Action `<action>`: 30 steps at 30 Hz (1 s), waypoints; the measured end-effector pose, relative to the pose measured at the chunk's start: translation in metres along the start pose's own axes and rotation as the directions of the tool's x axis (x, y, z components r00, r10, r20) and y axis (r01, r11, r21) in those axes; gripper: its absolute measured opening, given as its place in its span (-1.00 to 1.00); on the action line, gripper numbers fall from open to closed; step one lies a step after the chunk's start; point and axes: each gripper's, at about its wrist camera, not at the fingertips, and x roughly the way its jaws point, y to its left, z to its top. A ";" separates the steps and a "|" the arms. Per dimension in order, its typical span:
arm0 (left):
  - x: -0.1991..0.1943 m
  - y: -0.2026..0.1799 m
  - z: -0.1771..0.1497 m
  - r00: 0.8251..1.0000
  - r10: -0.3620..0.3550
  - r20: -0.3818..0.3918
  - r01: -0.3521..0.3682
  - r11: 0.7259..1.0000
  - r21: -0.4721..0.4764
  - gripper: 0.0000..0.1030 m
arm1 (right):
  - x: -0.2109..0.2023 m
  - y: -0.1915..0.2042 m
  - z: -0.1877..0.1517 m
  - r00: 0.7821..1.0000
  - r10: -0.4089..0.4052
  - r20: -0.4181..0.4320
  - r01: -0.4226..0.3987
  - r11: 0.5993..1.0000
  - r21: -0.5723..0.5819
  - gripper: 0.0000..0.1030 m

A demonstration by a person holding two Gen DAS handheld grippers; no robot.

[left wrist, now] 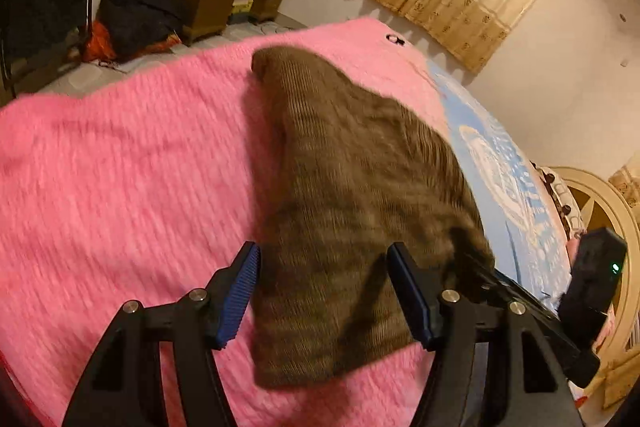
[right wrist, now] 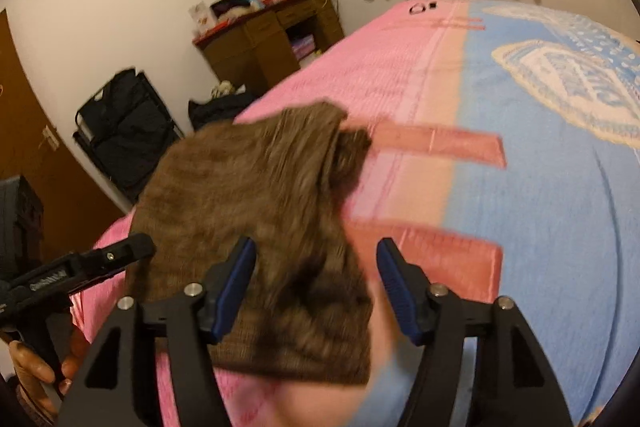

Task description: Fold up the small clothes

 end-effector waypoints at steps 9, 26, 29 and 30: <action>0.008 -0.024 -0.005 0.997 0.068 0.035 -0.071 0.993 0.092 -0.29 | 0.007 0.013 -0.016 0.996 -0.075 -0.057 0.071 0.996 -0.059 -0.55; -0.004 -0.019 -0.029 0.969 0.246 0.032 -0.246 0.941 0.233 -0.27 | -0.005 0.026 -0.031 0.989 -0.081 -0.121 0.074 0.995 -0.067 -0.74; -0.012 -0.017 -0.034 0.965 0.257 0.053 -0.262 0.936 0.237 -0.06 | -0.005 0.025 -0.030 0.989 -0.083 -0.120 0.076 0.995 -0.060 -0.73; -0.017 -0.015 -0.036 0.964 0.260 0.063 -0.268 0.934 0.237 -0.04 | -0.005 0.024 -0.029 0.989 -0.088 -0.116 0.081 0.995 -0.061 -0.72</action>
